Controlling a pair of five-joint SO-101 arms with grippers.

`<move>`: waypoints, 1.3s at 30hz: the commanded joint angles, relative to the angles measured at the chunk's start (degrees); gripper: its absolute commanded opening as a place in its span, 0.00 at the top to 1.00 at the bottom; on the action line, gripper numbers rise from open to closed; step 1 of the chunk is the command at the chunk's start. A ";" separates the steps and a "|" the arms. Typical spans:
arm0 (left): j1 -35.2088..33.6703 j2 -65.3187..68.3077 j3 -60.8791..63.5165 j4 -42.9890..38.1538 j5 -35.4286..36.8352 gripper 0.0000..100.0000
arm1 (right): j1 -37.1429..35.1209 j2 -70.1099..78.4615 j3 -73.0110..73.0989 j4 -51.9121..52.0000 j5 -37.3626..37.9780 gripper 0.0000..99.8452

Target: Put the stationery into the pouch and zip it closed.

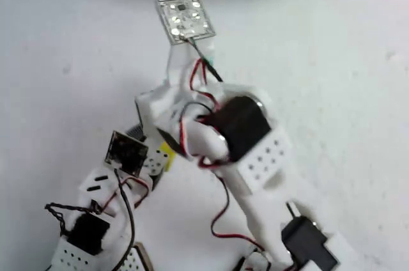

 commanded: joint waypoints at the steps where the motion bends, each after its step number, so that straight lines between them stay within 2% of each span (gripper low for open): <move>1: 1.01 0.48 -0.09 -0.97 -0.44 0.86 | 0.92 2.33 -0.26 0.57 -3.08 0.62; 9: 1.01 0.48 -0.09 -0.88 -0.44 0.86 | 2.33 6.81 -0.26 -0.66 -3.78 0.64; 11: 1.01 0.48 -0.35 -0.70 -0.44 0.85 | 2.68 6.81 -0.26 -0.92 -3.78 0.72; 13: 1.01 0.48 -1.67 1.49 -0.35 0.80 | 4.00 7.08 -0.26 -1.80 -3.34 0.83; 16: 1.01 0.48 -6.15 8.44 -0.09 0.74 | 7.08 7.43 -0.26 -4.35 6.33 0.99; 19: 1.01 0.48 -10.20 12.84 -0.09 0.74 | 10.68 7.43 -0.26 -6.02 13.36 0.96; 25: 1.01 0.48 -11.25 14.07 -0.35 0.74 | 19.47 6.90 -0.79 -9.98 15.21 0.98; 28: 0.48 0.48 -10.90 13.80 -0.35 0.74 | 21.76 6.99 -3.78 -10.24 26.55 0.98; 31: -2.15 0.48 -10.73 12.31 -0.09 0.74 | 21.41 6.81 -8.79 -8.84 45.63 0.98; 35: -6.73 0.48 -8.18 7.56 2.11 0.74 | 19.38 6.90 -16.79 0.84 69.19 0.98; 36: -7.96 0.48 -7.47 5.98 3.60 0.74 | 18.24 6.90 -16.88 2.42 71.74 0.98; 39: -11.47 0.48 -6.07 2.81 6.42 0.74 | 17.01 5.49 -10.55 1.98 72.79 0.98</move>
